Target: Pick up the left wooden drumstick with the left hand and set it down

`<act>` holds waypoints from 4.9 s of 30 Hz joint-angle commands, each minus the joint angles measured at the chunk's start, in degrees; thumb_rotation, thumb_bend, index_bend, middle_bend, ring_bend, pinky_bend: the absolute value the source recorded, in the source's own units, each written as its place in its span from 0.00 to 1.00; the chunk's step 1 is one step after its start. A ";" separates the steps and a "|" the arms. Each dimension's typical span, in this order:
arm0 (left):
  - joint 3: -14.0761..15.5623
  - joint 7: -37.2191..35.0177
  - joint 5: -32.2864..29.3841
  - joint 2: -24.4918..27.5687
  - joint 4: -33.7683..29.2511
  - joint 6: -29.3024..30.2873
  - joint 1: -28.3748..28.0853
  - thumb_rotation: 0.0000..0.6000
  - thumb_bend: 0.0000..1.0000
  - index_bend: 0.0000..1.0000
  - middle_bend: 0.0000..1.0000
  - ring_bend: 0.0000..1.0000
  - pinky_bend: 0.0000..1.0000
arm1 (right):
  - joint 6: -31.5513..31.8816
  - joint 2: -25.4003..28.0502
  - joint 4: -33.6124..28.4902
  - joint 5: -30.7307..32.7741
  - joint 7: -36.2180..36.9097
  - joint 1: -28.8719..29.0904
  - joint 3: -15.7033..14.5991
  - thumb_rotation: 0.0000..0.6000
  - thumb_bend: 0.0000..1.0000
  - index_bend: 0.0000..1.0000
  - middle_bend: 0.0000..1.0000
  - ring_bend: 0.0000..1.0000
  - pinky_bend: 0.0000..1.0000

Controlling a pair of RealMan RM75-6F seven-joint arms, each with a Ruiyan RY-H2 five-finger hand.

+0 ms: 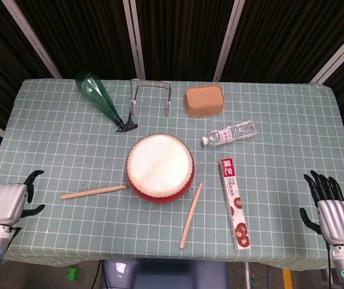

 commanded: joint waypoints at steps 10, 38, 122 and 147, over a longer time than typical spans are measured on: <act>-4.66 17.21 -23.48 -8.97 -3.14 -9.56 -9.60 1.00 0.27 0.46 1.00 1.00 1.00 | -0.37 0.07 0.15 0.35 1.12 0.07 0.11 1.00 0.42 0.00 0.00 0.00 0.00; -3.90 22.86 -36.61 -19.82 6.30 -9.24 -15.70 1.00 0.28 0.50 1.00 1.00 1.00 | -0.69 0.42 -0.36 0.87 1.54 0.32 0.53 1.00 0.42 0.00 0.00 0.00 0.00; -9.10 23.33 -25.48 -12.62 -10.28 0.95 -30.05 1.00 0.48 0.71 1.00 1.00 1.00 | -0.38 0.58 -0.71 0.62 1.08 0.18 0.45 1.00 0.42 0.00 0.00 0.00 0.00; -24.23 9.02 -11.50 -13.81 -24.27 10.21 -31.35 1.00 0.48 0.72 1.00 1.00 1.00 | -0.48 0.46 -0.61 0.89 1.07 0.13 0.48 1.00 0.42 0.00 0.00 0.00 0.00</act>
